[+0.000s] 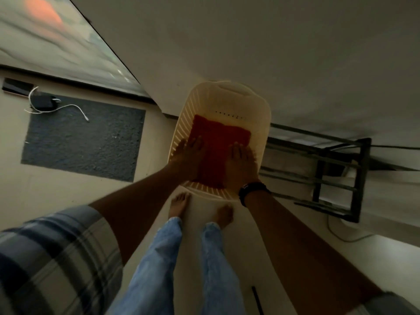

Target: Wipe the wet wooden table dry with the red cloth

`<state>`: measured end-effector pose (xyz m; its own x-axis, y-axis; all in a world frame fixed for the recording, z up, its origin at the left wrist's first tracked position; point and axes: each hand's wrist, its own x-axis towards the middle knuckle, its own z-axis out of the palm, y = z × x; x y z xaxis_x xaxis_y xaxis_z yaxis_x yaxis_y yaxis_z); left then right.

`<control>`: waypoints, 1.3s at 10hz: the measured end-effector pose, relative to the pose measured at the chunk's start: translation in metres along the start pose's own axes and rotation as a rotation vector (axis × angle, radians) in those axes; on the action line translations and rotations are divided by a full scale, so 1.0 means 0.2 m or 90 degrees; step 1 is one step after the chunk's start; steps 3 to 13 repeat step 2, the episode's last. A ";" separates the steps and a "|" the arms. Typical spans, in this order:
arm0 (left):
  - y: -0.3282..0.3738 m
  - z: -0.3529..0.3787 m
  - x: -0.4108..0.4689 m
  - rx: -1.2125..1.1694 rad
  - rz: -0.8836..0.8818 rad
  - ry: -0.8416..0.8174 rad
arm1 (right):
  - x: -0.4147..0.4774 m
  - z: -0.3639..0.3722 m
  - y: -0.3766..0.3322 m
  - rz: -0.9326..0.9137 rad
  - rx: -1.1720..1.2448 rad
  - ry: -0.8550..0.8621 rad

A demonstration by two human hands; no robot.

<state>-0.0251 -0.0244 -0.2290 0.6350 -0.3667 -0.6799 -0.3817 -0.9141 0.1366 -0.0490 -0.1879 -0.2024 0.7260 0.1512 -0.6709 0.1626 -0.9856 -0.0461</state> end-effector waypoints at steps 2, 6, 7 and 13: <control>0.22 -0.20 -0.48 -0.079 -0.029 0.092 | -0.47 -0.13 -0.03 -0.009 0.235 0.134; 0.22 -0.20 -0.48 -0.079 -0.029 0.092 | -0.47 -0.13 -0.03 -0.009 0.235 0.134; 0.22 -0.20 -0.48 -0.079 -0.029 0.092 | -0.47 -0.13 -0.03 -0.009 0.235 0.134; 0.22 -0.20 -0.48 -0.079 -0.029 0.092 | -0.47 -0.13 -0.03 -0.009 0.235 0.134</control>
